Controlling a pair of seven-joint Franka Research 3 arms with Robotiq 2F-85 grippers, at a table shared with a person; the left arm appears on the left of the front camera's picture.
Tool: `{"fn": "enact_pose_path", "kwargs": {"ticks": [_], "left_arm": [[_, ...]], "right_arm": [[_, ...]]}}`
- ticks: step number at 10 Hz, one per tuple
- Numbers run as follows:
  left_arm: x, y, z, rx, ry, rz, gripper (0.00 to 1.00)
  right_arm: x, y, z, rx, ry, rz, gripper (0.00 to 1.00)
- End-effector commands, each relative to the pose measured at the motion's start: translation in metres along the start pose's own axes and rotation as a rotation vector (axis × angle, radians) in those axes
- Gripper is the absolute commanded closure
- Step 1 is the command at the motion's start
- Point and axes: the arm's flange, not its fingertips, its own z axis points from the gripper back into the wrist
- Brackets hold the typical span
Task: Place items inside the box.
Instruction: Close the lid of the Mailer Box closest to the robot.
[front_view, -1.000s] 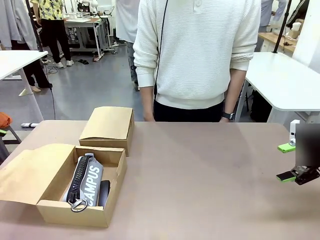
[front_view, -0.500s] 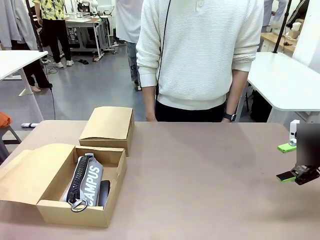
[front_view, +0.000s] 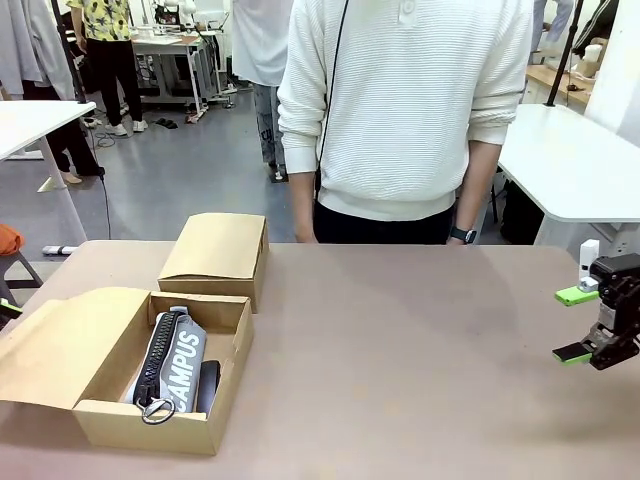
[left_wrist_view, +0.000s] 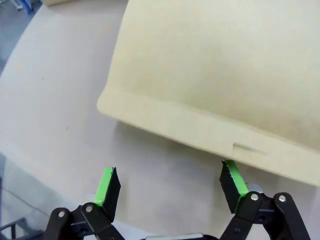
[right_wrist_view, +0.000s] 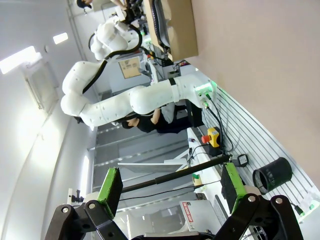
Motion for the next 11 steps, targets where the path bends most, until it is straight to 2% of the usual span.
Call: {"fn": "enact_pose_path", "kwargs": {"ticks": [1,5,8,11], "left_arm": [[0.006,-0.004,-0.015,-0.011,-0.093,-0.023,0.00],[0.026,-0.014,-0.028,-0.039,-0.258,-0.030,0.00],[0.037,-0.016,-0.016,-0.044,-0.407,-0.023,0.00],[0.067,-0.040,-0.012,-0.086,-0.579,-0.073,0.00]], "right_arm": [[-0.001,0.005,0.000,0.005,0.001,-0.020,0.00],[-0.001,0.005,0.000,0.005,0.001,-0.020,0.00],[-0.001,0.005,0.000,0.005,0.001,-0.020,0.00],[-0.001,0.005,0.000,0.005,0.001,-0.020,0.00]]}}
